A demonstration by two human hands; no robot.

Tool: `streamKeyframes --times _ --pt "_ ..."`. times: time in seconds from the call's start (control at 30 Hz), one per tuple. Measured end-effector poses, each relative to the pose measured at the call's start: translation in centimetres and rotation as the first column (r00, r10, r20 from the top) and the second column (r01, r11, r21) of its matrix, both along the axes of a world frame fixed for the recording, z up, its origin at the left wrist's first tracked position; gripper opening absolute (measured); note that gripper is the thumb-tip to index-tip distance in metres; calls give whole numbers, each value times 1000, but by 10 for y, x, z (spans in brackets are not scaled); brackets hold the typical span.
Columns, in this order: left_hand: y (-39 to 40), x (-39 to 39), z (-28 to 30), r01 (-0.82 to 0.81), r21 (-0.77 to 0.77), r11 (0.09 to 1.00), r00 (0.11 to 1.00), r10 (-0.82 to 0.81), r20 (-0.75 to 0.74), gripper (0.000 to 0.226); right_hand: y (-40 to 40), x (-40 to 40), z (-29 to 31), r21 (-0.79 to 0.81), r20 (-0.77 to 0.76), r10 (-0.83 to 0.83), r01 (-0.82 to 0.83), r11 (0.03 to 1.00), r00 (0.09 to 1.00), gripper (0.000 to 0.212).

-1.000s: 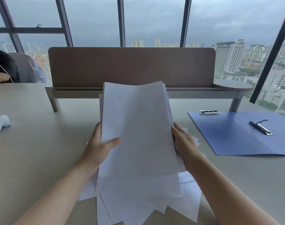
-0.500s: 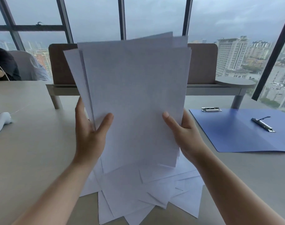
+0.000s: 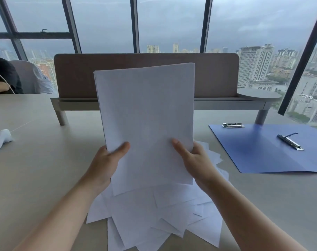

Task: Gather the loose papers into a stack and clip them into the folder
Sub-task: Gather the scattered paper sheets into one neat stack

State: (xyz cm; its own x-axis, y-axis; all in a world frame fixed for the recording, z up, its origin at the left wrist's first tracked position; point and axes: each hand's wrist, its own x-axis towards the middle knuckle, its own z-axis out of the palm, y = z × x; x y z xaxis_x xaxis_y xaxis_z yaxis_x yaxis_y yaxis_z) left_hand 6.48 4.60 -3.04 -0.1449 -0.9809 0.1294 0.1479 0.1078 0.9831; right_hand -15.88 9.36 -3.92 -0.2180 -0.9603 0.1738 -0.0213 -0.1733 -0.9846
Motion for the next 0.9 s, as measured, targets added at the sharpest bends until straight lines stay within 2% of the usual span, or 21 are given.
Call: streamKeyframes --times 0.07,0.13,0.17,0.2,0.23,0.27,0.3,0.33,0.37,0.4,0.43,0.47,0.5,0.53,0.63,0.77,0.9 --pt "-9 -1 -5 -109 40 993 993 110 -29 13 -3 -2 -1 48 -59 -22 24 999 998 54" --pt "-25 8 -12 -192 146 971 964 214 -155 16 -6 -9 1 82 -56 -113 117 990 992 57" --pt "-35 18 -17 -167 210 963 949 215 -230 18 -8 -13 1 100 -102 -167 177 979 981 55" --pt "-44 29 -23 -71 270 960 942 154 -298 18 -9 -18 1 116 -215 -201 229 966 956 54" --pt "-50 39 -27 89 329 940 943 27 -332 19 -10 -22 -2 140 -399 -200 275 951 895 54" --pt "-54 45 -33 170 284 944 948 -77 -310 27 -10 -24 -6 184 -600 -146 313 932 786 61" --pt "-61 62 -55 121 194 973 951 -58 -302 39 -8 -25 -10 233 -754 -50 339 911 654 74" --pt "-68 76 -73 248 150 957 886 -162 -435 48 -6 -24 -15 277 -841 50 350 895 538 89" --pt "-66 78 -79 315 105 943 849 -231 -474 50 -6 -23 -20 313 -883 136 348 884 449 102" --pt "-63 74 -81 275 96 957 872 -206 -444 45 -6 -22 -25 331 -901 191 336 882 389 112" --pt "-51 62 -69 225 178 958 903 -137 -406 35 -6 -21 -28 340 -908 218 327 882 357 118" --pt "-45 44 -50 307 285 908 877 -154 -455 24 -7 -22 -30 343 -910 227 322 882 348 122" --pt "-44 33 -41 286 390 875 876 -74 -476 15 -7 -21 -30 346 -909 233 318 882 345 124" --pt "-38 25 -35 194 414 889 887 21 -461 15 -7 -21 -29 347 -910 236 313 884 341 125" --pt "-26 15 -32 140 419 897 896 65 -439 24 -7 -20 -27 357 -905 251 294 887 343 128" --pt "-24 10 -28 78 403 912 921 89 -379 14 -6 -17 -30 354 -903 248 280 893 350 128" --pt "-25 2 -22 -53 398 916 952 166 -256 16 -8 -10 -34 342 -904 236 270 900 357 125"
